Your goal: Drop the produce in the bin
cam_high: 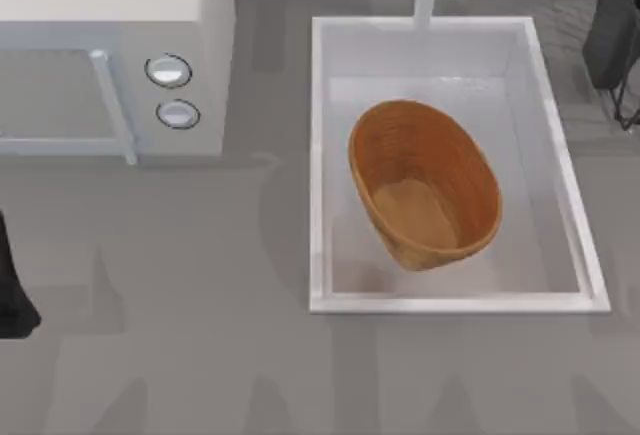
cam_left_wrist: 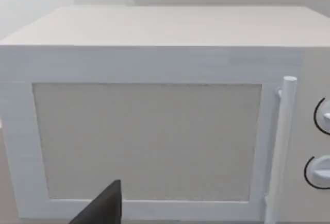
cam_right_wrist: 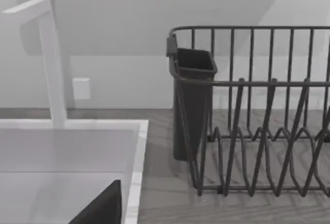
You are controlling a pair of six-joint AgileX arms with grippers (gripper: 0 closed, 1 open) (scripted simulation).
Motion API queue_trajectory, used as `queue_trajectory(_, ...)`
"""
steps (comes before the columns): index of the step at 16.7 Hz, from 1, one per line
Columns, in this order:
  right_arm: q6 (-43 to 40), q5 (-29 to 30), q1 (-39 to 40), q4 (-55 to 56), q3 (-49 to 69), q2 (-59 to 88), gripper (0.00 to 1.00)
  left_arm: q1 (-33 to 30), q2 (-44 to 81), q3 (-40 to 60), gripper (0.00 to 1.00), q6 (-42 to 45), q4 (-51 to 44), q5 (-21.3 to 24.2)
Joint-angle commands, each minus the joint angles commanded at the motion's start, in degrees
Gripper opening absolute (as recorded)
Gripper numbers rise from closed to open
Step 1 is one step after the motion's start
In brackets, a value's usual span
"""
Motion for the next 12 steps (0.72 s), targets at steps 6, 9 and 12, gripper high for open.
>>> queue_trajectory(6, -0.8, -0.2, -0.7, -4.2, 5.7, 6.0, 1.00, 0.0, 0.0, 0.0, 1.00, 0.0, 0.0, 0.0)
queue_trajectory(9, -2.0, -0.1, -2.1, -10.9, 14.4, 16.9, 1.00, 0.0, 0.0, 0.0, 1.00, 0.0, 0.0, 0.0)
queue_trajectory(12, -3.6, 0.0, -3.9, -19.7, 24.9, 32.8, 1.00, 0.0, 0.0, 0.0, 1.00, 0.0, 0.0, 0.0)
